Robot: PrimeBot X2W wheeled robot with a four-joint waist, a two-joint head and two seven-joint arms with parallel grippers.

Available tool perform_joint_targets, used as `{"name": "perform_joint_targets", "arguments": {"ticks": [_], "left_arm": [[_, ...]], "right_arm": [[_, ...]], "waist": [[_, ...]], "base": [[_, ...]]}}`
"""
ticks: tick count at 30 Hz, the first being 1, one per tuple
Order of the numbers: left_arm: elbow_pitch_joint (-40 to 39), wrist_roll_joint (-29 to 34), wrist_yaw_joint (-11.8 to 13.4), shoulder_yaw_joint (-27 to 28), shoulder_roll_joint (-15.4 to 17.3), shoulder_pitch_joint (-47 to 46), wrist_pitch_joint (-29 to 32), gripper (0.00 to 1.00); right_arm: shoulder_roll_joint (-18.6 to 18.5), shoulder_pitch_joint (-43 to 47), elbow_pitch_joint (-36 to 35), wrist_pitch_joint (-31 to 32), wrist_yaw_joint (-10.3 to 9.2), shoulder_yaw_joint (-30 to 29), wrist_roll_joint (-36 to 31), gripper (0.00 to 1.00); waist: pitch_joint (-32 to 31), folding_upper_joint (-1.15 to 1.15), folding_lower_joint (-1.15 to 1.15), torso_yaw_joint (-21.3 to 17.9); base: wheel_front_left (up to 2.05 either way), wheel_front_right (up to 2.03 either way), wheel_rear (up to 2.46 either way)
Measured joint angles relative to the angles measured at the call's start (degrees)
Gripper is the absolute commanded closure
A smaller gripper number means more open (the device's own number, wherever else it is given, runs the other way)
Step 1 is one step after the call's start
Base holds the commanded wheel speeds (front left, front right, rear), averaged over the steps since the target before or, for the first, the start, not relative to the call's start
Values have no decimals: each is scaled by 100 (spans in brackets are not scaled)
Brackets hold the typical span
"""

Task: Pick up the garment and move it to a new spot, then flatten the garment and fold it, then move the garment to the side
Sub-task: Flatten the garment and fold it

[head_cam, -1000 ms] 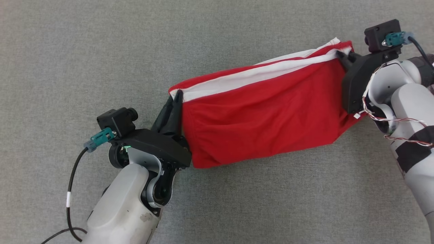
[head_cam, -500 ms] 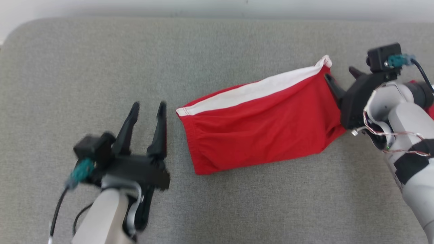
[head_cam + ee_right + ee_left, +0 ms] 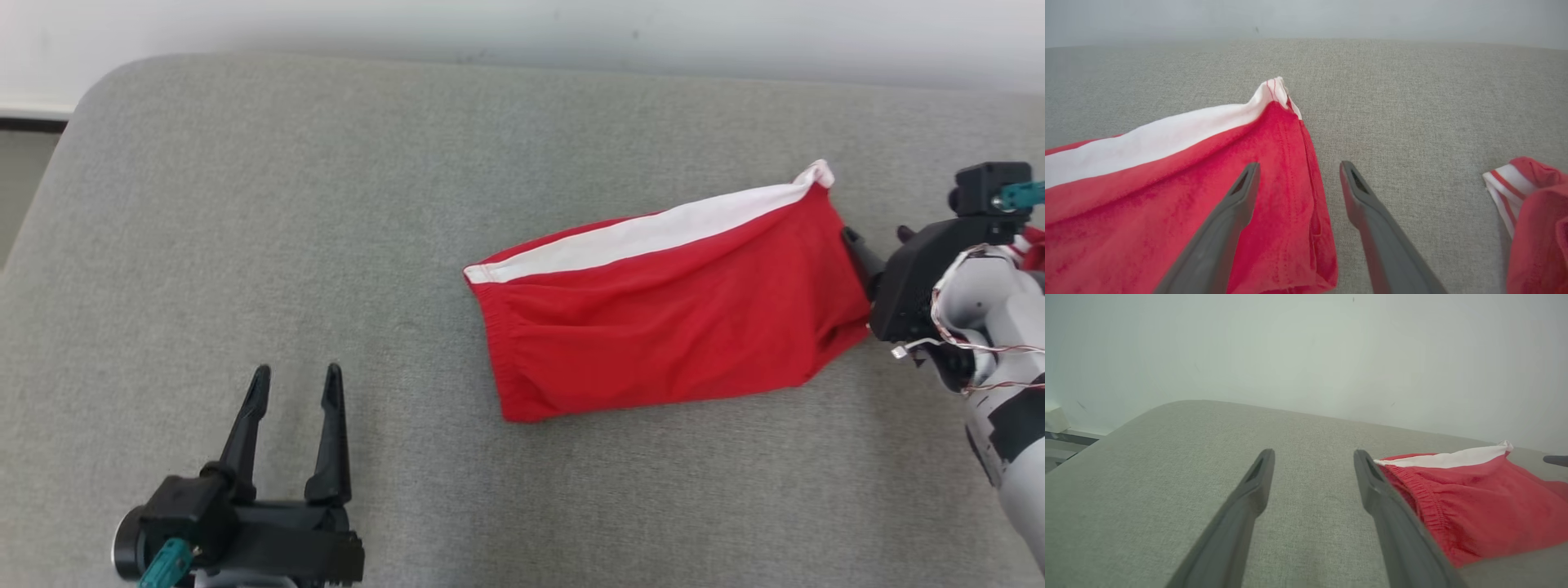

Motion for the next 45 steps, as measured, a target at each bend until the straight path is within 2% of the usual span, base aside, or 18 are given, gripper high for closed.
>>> {"name": "perform_joint_targets", "arguments": {"ticks": [7, 12, 17, 18, 19, 20, 21, 26, 30, 35, 45], "left_arm": [[-68, 265, -185, 345, -64, 293, 0, 0], [-163, 390, -194, 417, -108, 374, 0, 0], [-172, 430, -225, 424, -142, 417, 0, 0], [-175, 431, -230, 425, -149, 417, 0, 0], [-175, 432, -230, 425, -155, 417, 0, 0], [-172, 432, -230, 426, -160, 417, 0, 0], [-172, 432, -230, 433, -163, 416, 0, 0], [-154, 422, -246, 450, -170, 418, 0, 0], [-124, 423, -247, 448, -174, 434, 0, 0], [-92, 413, -241, 457, -177, 548, 0, 0], [-25, 387, -190, 415, -179, 909, 0, 0]], "right_arm": [[-23, -137, 556, -75, 0, -301, -155, 0], [8, -229, 822, -105, 0, -423, -225, 0], [96, -383, 1128, 207, -18, -500, -259, 0], [111, -382, 1132, 237, -21, -498, -256, 5], [123, -381, 1129, 285, -26, -486, -244, 47], [132, -381, 1123, 325, -31, -467, -233, 76], [149, -377, 1103, 376, -35, -433, -232, 100], [263, -248, 931, 546, -12, -327, -98, 100], [242, -119, 873, 361, 3, -347, -94, 100], [170, 109, 776, -22, 2, -376, -220, 100], [-143, 532, 476, -325, 1, -604, -623, 100]], "waist": [[171, 0, 1, 254], [294, 0, 1, 380], [397, 0, 1, 487], [403, 0, 0, 498], [403, 0, 1, 501], [397, 0, 1, 498], [389, 0, 1, 490], [326, 0, 1, 399], [255, 0, 2, 330], [87, 1, 2, 227], [-427, 1, 1, -120]], "base": [[0, 0, 0], [0, 0, 0], [0, 0, 0], [0, 0, 0], [0, 0, 0], [0, 0, 0], [0, 0, 0], [0, 0, 0], [0, 0, 0], [0, 0, 0], [0, 0, 0]]}}
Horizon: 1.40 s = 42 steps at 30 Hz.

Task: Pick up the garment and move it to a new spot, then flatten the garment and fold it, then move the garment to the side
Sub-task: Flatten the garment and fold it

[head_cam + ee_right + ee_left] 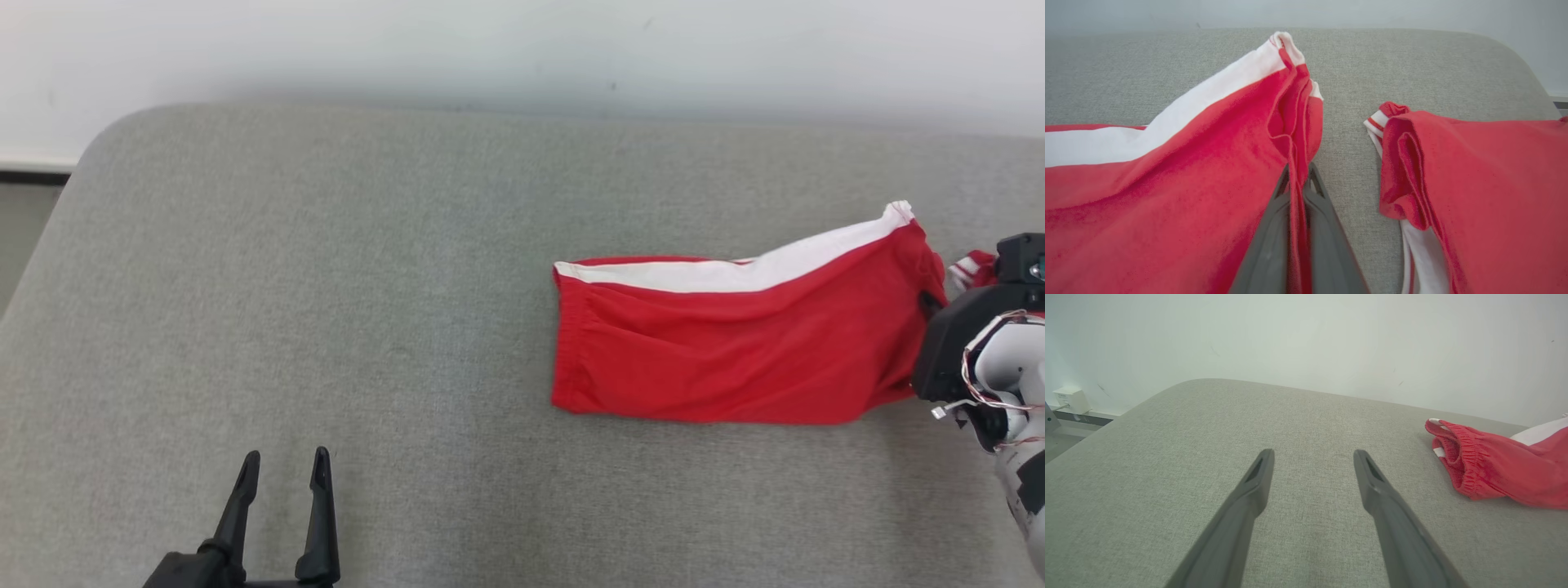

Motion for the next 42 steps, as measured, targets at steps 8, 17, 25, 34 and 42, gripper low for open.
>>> {"name": "perform_joint_targets", "arguments": {"ticks": [8, 17, 25, 34, 42], "left_arm": [[60, -15, 42, -80, -1, 148, 0, 0], [86, -18, 35, -114, -1, 264, 0, 0], [119, -47, -10, -169, -1, 241, 0, 0], [130, -66, -12, -154, 0, 198, 0, 0], [135, -157, -5, -145, -1, 131, 0, 0]], "right_arm": [[-188, 189, -314, -36, 0, -407, -649, 100], [497, 337, -1291, 609, 0, -502, -1149, 100], [1218, 382, -1568, 1087, -1, -413, -1392, 100], [1708, 366, -1285, 1236, 0, -213, -1556, 100], [1911, 252, -1114, 1176, -1, 122, -1397, 0]], "waist": [[-409, 0, 0, -243], [-632, -1, -1, -264], [-568, -1, 0, -33], [-425, 0, 0, 343], [-283, 0, 0, 504]], "base": [[0, 0, 0], [0, 0, 0], [0, 0, 0], [0, 0, 0], [0, 0, 0]]}}
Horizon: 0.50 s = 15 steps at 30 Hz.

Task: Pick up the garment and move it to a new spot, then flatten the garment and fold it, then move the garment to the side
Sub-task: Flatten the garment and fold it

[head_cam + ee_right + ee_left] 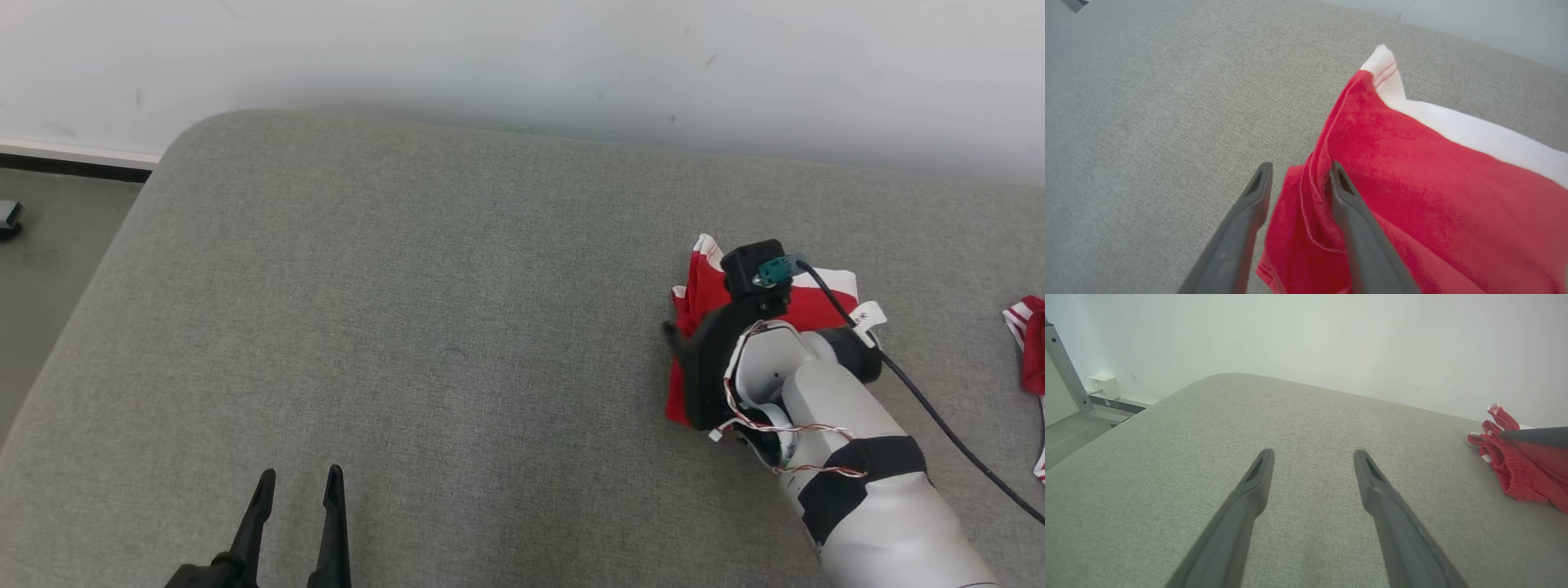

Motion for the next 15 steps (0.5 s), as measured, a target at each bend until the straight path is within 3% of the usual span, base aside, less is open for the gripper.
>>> {"name": "perform_joint_targets", "arguments": {"ticks": [8, 15], "left_arm": [[-2, 2, 24, 46, 0, -4, 0, 0], [-20, 8, 23, 37, 0, 9, 0, 0]], "right_arm": [[26, 3, -543, -121, 1, 210, 1022, 0], [-757, 203, -799, -679, 0, -270, 968, 0]], "waist": [[-71, 0, 0, -66], [-151, 0, 0, -205]], "base": [[0, 0, 0], [0, 0, 0]]}}
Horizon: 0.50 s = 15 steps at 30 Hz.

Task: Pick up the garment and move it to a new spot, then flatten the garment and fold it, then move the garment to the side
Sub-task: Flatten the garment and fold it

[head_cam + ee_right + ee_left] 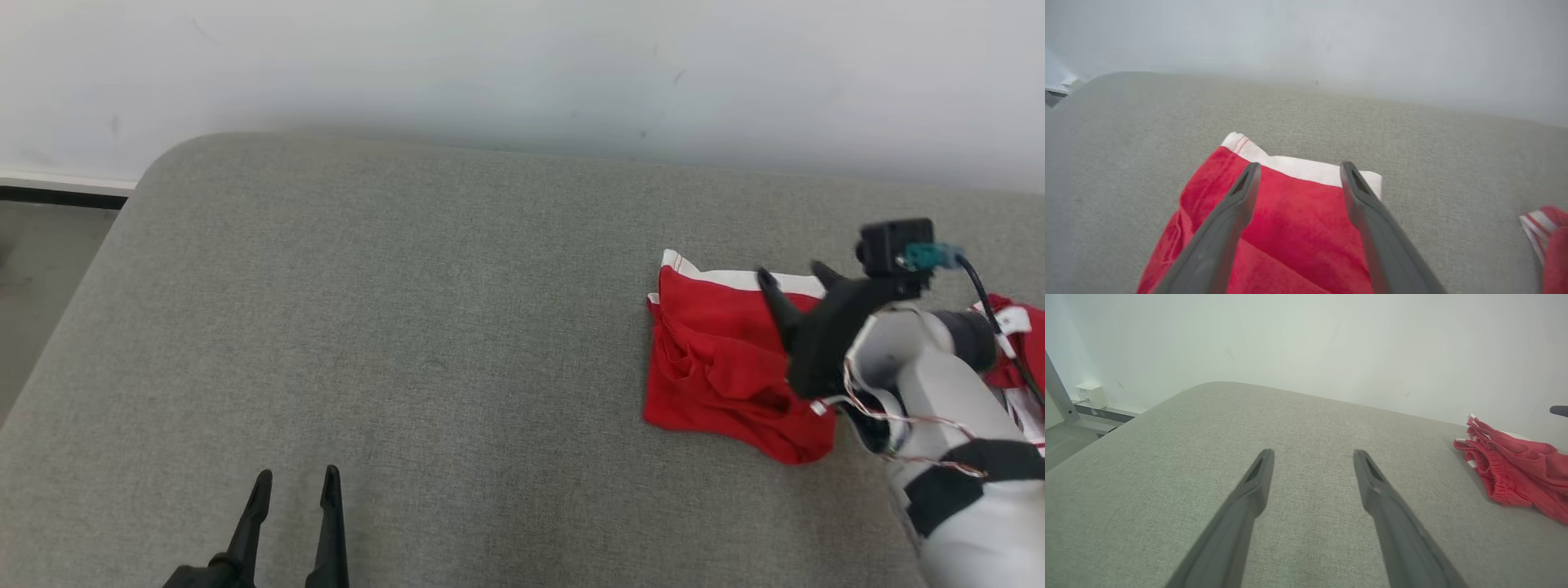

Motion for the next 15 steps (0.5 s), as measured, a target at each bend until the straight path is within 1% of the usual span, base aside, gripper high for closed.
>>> {"name": "perform_joint_targets", "arguments": {"ticks": [1, 2, 3, 4, 5, 7, 11, 14, 15], "left_arm": [[0, 1, 0, -3, 0, 1, 0, 0], [-1, 1, -2, -14, 1, 1, 0, 0], [-1, 2, -14, -26, 0, 1, 0, 0], [-1, 2, -19, -37, -1, 0, 0, 0], [-1, 4, -23, -45, 0, -3, 0, 0], [3, 21, -26, -54, 0, -13, 0, 0], [12, 53, -42, -56, 0, -32, 0, 0], [29, 89, -60, -37, 0, -41, 0, 0], [46, 101, -74, -30, 1, -44, 0, 0]], "right_arm": [[-96, 74, 47, -81, 0, -65, -145, 0], [-168, 152, 108, -137, 0, -127, -297, 5], [-215, 236, 188, -178, 0, -182, -434, 55], [-226, 331, 269, -221, 0, -249, -549, 85], [-218, 421, 339, -271, 0, -280, -672, 100], [-133, 552, 453, -385, 0, -268, -899, 100], [232, 651, 597, -595, 0, -45, -1166, 100], [560, 679, 648, -677, 0, 290, -1218, 100], [731, 723, 686, -704, 0, 609, -1204, 100]], "waist": [[-6, 0, 0, -13], [-8, 0, 0, -23], [-5, 0, 0, -28], [2, 0, 0, -29], [12, 0, 0, -29], [35, 0, 0, -24], [66, 0, 0, 5], [54, 0, 0, 23], [34, 0, 0, 33]], "base": [[0, 0, 0], [0, 0, 0], [0, 0, 0], [0, 0, 0], [0, 0, 0], [0, 0, 0], [0, 0, 0], [0, 0, 0], [0, 0, 0]]}}
